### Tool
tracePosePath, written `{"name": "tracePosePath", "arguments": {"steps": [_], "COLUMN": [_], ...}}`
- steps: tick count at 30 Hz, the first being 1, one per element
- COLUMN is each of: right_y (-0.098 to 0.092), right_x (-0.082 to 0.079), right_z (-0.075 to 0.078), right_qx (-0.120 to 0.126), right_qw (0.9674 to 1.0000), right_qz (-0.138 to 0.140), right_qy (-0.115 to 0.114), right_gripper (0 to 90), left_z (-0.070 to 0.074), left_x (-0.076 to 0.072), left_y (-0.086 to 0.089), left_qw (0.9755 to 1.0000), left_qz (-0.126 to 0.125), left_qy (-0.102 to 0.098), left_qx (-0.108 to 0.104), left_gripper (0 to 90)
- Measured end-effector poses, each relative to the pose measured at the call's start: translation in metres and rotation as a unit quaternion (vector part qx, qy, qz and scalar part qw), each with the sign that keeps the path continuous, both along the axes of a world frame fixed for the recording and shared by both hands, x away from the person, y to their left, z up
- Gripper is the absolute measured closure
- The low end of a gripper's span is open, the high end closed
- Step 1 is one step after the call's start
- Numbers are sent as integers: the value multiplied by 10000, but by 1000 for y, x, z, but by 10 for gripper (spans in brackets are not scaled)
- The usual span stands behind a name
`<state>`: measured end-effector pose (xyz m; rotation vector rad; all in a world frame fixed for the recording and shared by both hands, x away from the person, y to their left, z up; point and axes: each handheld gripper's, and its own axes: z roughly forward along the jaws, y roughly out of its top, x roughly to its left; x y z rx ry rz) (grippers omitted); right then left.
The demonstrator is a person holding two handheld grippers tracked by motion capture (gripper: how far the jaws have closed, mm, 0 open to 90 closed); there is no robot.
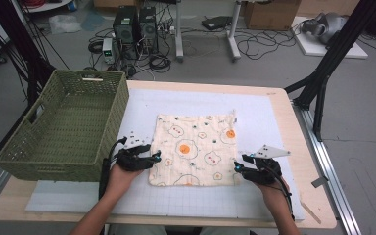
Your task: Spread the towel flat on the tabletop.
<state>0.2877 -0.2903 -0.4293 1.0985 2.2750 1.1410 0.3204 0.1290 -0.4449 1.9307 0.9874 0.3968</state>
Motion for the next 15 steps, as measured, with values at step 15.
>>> {"name": "tracePosePath", "arguments": {"steps": [15], "right_y": [19], "right_x": [-26], "right_z": [-8], "right_qx": [-312], "right_qw": [9972], "right_qz": [632], "right_qy": [265], "right_gripper": [663], "left_z": [-6], "left_x": [-34], "left_y": [-3], "left_qw": [9980], "left_qz": [-409], "left_qy": [93], "left_qx": [476], "left_gripper": [588]}}
